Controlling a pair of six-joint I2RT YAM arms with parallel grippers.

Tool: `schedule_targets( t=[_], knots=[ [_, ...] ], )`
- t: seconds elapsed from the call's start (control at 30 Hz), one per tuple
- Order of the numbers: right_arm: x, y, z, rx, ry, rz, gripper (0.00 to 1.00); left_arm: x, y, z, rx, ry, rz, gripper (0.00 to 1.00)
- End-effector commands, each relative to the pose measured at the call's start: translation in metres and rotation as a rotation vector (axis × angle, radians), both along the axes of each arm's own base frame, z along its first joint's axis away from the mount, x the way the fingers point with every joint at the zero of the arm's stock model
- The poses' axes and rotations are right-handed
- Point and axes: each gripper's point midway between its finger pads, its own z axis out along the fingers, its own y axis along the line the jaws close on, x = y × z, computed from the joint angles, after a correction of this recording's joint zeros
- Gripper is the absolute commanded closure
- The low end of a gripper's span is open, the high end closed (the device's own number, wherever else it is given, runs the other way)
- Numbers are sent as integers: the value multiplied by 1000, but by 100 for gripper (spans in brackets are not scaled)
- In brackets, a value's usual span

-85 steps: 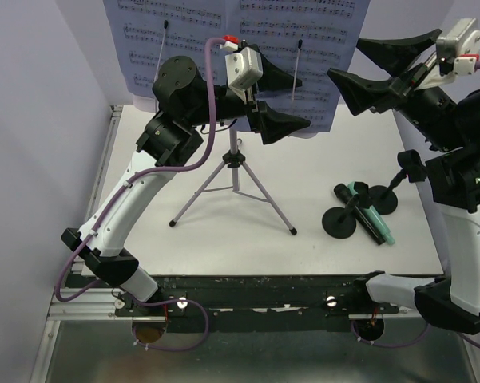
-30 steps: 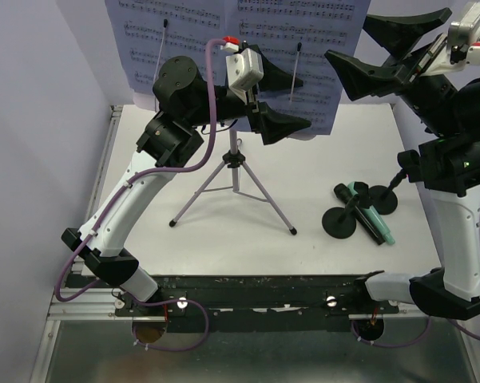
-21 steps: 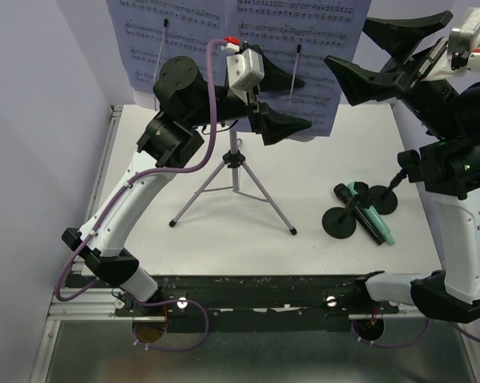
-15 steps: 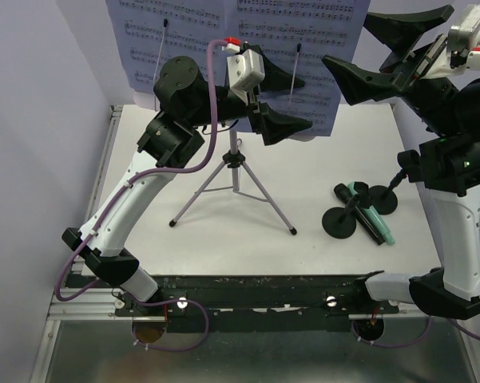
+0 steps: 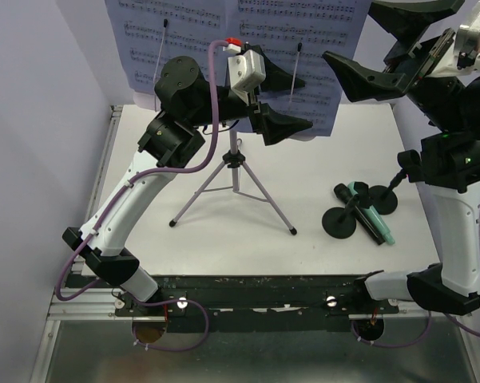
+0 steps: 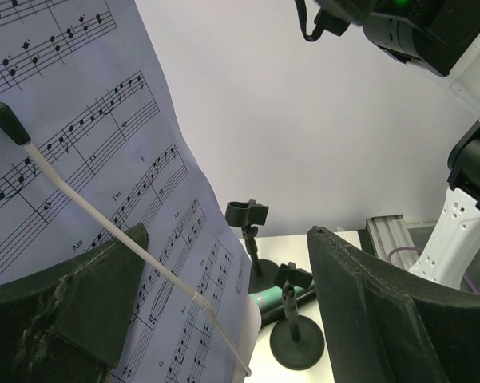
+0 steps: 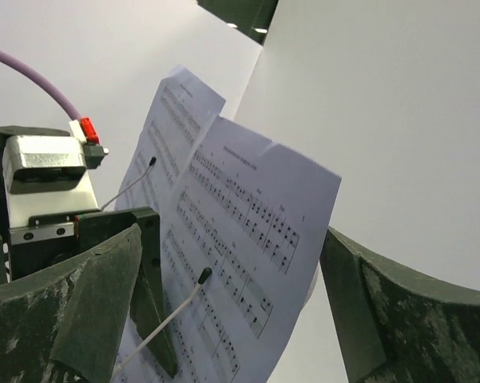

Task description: Pack up the instrument practice props

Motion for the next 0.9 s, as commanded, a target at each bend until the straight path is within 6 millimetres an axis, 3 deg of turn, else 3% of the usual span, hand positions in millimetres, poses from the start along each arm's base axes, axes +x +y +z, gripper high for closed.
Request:
schedule_targets(
  t=[0.0, 0.23, 0.53, 0.6, 0.87],
  knots=[
    [-15, -1, 19, 2, -103, 11, 2, -8, -1, 6, -5, -20, -24, 9],
    [-25, 3, 20, -13, -115, 55, 2, -7, -1, 4, -1, -20, -19, 9],
    [-24, 8, -3, -59, -49, 87, 19, -7, -1, 9, -12, -29, -18, 10],
    [-15, 11, -12, -70, 4, 83, 20, -7, -1, 9, -11, -30, -21, 10],
    [12, 9, -19, -52, 56, 8, 29, -8, 0, 7, -5, -35, -19, 11]
  ],
)
